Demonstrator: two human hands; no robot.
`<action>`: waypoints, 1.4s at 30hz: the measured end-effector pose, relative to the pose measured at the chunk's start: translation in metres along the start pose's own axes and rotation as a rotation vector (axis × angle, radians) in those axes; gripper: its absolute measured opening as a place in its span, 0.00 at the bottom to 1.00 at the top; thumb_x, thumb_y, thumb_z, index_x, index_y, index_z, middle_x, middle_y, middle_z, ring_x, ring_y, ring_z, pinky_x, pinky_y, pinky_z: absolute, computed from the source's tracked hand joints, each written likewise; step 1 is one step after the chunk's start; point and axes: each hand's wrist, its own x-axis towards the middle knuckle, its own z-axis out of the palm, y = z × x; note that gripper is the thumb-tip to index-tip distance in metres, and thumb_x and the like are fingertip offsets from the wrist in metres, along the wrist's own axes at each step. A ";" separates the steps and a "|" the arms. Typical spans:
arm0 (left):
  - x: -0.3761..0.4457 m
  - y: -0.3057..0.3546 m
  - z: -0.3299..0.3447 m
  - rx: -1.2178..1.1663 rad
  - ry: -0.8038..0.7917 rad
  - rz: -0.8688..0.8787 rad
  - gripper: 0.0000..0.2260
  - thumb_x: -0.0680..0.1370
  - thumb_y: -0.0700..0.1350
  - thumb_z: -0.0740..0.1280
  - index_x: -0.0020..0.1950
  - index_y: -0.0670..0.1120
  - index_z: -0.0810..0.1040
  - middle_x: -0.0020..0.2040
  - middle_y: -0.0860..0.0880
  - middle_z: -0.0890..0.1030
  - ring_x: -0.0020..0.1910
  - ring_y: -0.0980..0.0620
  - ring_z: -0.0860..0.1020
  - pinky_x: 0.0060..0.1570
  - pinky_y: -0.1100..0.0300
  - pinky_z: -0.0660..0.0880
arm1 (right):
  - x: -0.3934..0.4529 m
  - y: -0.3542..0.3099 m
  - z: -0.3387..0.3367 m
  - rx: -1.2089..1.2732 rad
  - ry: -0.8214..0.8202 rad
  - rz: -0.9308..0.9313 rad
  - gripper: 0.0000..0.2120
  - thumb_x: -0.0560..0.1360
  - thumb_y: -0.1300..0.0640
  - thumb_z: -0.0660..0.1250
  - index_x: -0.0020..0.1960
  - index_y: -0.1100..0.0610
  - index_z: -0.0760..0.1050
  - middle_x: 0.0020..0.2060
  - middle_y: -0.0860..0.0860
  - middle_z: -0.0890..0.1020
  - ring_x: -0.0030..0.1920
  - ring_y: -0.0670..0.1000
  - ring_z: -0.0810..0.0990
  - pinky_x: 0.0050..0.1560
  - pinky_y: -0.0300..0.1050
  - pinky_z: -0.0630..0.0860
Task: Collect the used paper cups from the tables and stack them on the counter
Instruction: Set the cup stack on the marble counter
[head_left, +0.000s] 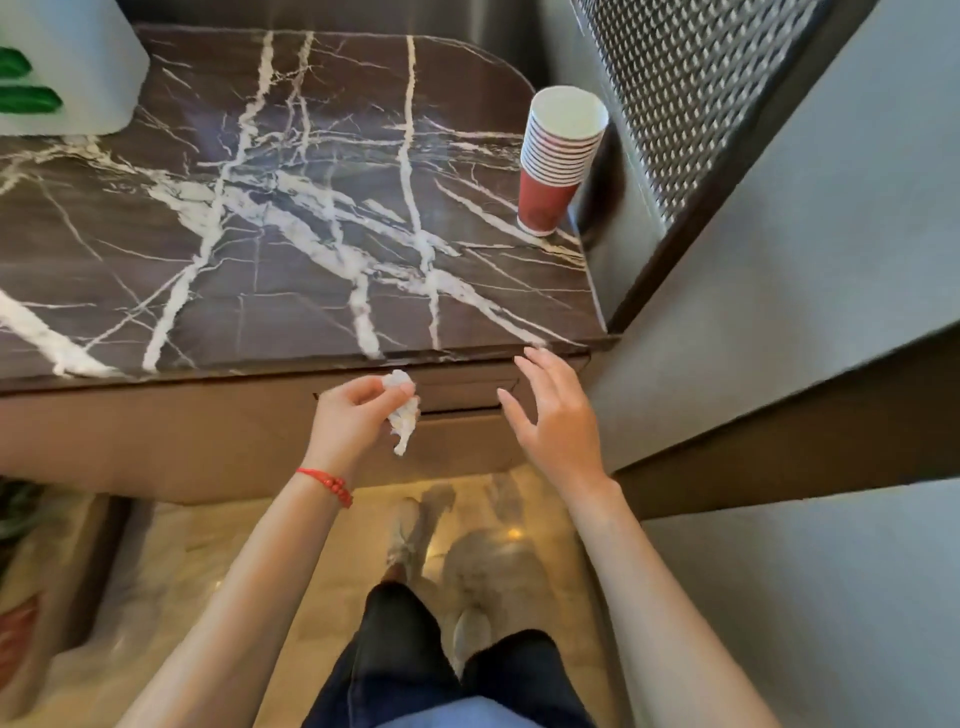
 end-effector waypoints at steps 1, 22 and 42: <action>-0.007 -0.009 0.002 0.010 0.017 -0.017 0.07 0.72 0.42 0.71 0.34 0.44 0.81 0.32 0.49 0.82 0.37 0.47 0.78 0.43 0.54 0.75 | -0.010 0.002 0.002 -0.004 -0.014 -0.021 0.19 0.74 0.56 0.68 0.61 0.66 0.76 0.59 0.61 0.79 0.63 0.59 0.75 0.65 0.52 0.70; 0.064 -0.151 0.004 -0.042 0.174 -0.168 0.08 0.72 0.42 0.71 0.32 0.48 0.80 0.27 0.55 0.80 0.29 0.58 0.76 0.34 0.63 0.72 | -0.036 0.059 0.137 -0.202 -0.390 -0.036 0.26 0.80 0.52 0.60 0.74 0.62 0.59 0.73 0.58 0.65 0.74 0.55 0.60 0.71 0.46 0.52; 0.130 -0.160 0.023 -0.107 0.160 -0.030 0.06 0.72 0.39 0.71 0.35 0.43 0.80 0.33 0.47 0.80 0.35 0.53 0.78 0.38 0.62 0.77 | -0.011 0.084 0.178 -0.265 -0.196 -0.174 0.26 0.76 0.55 0.66 0.70 0.64 0.66 0.65 0.59 0.74 0.67 0.56 0.72 0.72 0.52 0.56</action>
